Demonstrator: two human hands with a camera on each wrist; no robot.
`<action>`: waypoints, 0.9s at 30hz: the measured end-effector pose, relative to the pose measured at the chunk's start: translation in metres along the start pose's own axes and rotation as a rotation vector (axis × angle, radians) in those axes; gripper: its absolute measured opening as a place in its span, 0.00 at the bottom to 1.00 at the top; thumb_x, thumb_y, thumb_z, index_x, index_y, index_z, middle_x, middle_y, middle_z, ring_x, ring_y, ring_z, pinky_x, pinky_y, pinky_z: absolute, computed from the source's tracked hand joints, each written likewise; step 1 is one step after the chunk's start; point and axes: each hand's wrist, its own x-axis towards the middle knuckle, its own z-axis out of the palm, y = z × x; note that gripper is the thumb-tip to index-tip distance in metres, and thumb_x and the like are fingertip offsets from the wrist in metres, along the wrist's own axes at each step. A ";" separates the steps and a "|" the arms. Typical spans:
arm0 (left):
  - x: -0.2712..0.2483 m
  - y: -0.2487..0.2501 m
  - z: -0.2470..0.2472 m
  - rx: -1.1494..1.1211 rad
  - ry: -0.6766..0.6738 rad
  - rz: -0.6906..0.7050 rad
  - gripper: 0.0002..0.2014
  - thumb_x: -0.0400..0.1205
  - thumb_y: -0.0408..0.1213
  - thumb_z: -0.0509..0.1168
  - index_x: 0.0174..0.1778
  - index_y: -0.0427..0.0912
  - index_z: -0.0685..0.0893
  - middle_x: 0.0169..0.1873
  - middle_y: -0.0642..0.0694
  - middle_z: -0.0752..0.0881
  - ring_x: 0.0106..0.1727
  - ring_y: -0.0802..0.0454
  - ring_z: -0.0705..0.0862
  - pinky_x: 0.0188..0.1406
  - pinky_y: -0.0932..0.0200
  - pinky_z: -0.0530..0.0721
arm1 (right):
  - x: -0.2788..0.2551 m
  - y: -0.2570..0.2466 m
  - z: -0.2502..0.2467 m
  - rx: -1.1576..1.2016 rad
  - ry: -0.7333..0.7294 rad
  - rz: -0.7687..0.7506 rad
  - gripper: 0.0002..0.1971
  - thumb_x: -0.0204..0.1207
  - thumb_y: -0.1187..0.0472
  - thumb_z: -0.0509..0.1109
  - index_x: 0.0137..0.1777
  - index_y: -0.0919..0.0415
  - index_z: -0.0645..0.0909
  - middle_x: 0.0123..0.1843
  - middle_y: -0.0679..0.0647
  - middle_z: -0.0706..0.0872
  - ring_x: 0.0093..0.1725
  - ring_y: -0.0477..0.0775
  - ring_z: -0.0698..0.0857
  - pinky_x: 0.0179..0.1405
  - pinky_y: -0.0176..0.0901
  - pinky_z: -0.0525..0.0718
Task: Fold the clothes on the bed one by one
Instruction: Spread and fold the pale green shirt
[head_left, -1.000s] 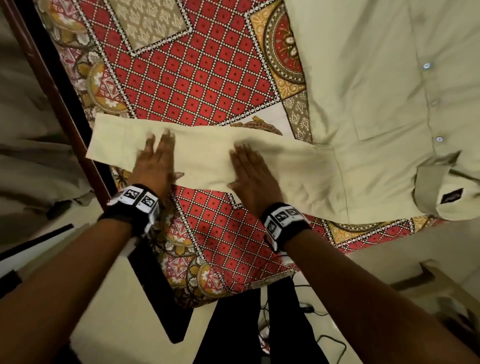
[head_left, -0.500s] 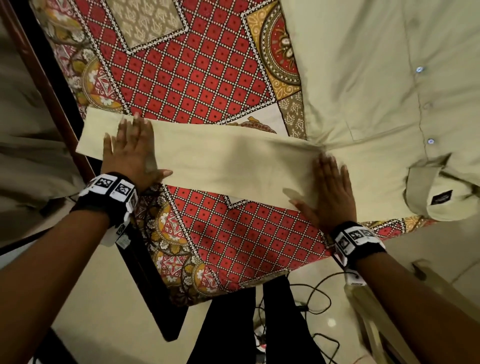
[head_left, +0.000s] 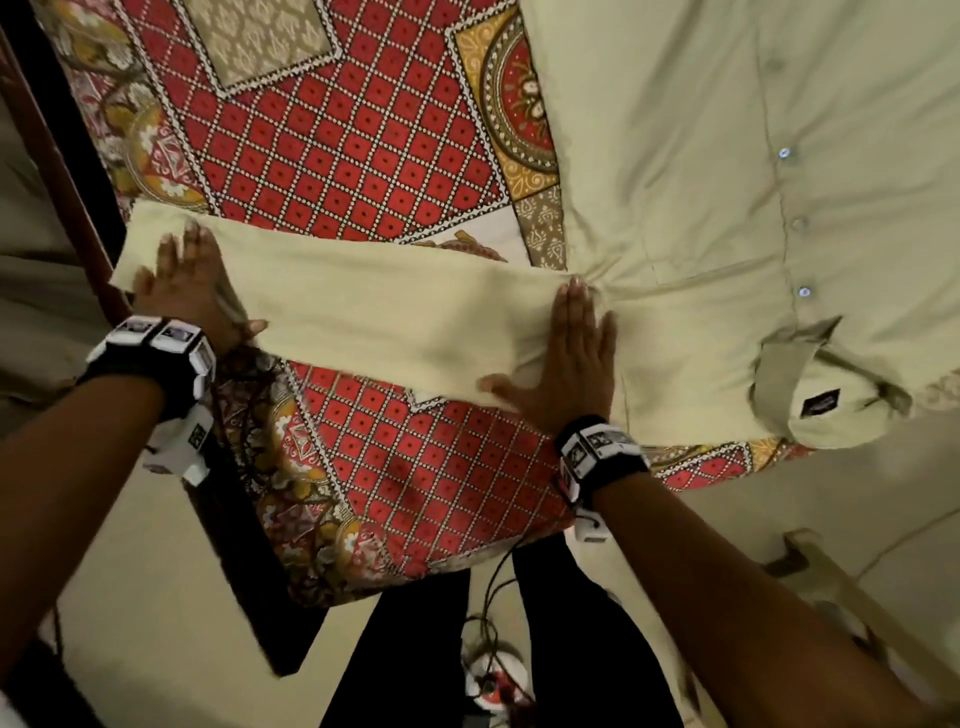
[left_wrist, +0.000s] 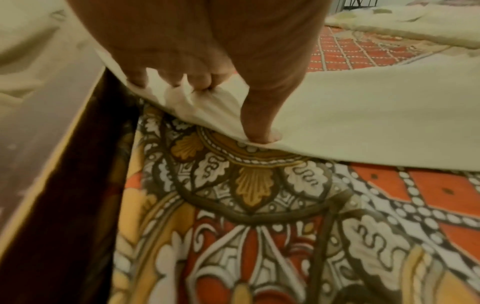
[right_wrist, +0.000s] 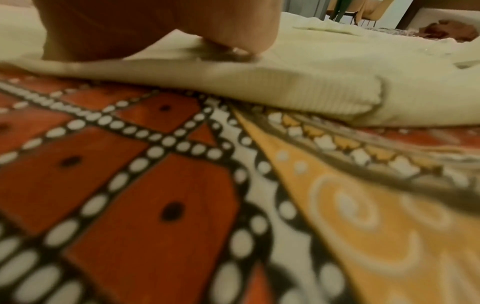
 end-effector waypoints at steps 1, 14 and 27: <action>-0.006 0.004 -0.001 -0.013 0.036 -0.034 0.61 0.72 0.55 0.78 0.88 0.42 0.40 0.88 0.43 0.43 0.88 0.38 0.45 0.83 0.30 0.53 | 0.000 0.002 -0.006 -0.008 -0.023 -0.010 0.75 0.58 0.10 0.58 0.89 0.69 0.45 0.91 0.64 0.46 0.90 0.61 0.43 0.87 0.70 0.46; -0.155 0.352 0.032 -0.506 0.219 0.668 0.29 0.70 0.28 0.74 0.70 0.33 0.82 0.70 0.31 0.81 0.68 0.31 0.83 0.67 0.40 0.80 | -0.014 0.152 -0.101 0.130 0.122 -0.171 0.19 0.73 0.62 0.78 0.64 0.63 0.85 0.69 0.61 0.85 0.71 0.63 0.80 0.65 0.62 0.84; -0.131 0.410 0.070 -0.003 -0.027 0.443 0.68 0.66 0.80 0.60 0.83 0.45 0.24 0.79 0.51 0.20 0.86 0.52 0.33 0.86 0.44 0.44 | 0.040 0.250 -0.095 -0.181 -0.314 -0.431 0.74 0.55 0.16 0.68 0.89 0.66 0.43 0.91 0.60 0.47 0.90 0.59 0.44 0.87 0.64 0.38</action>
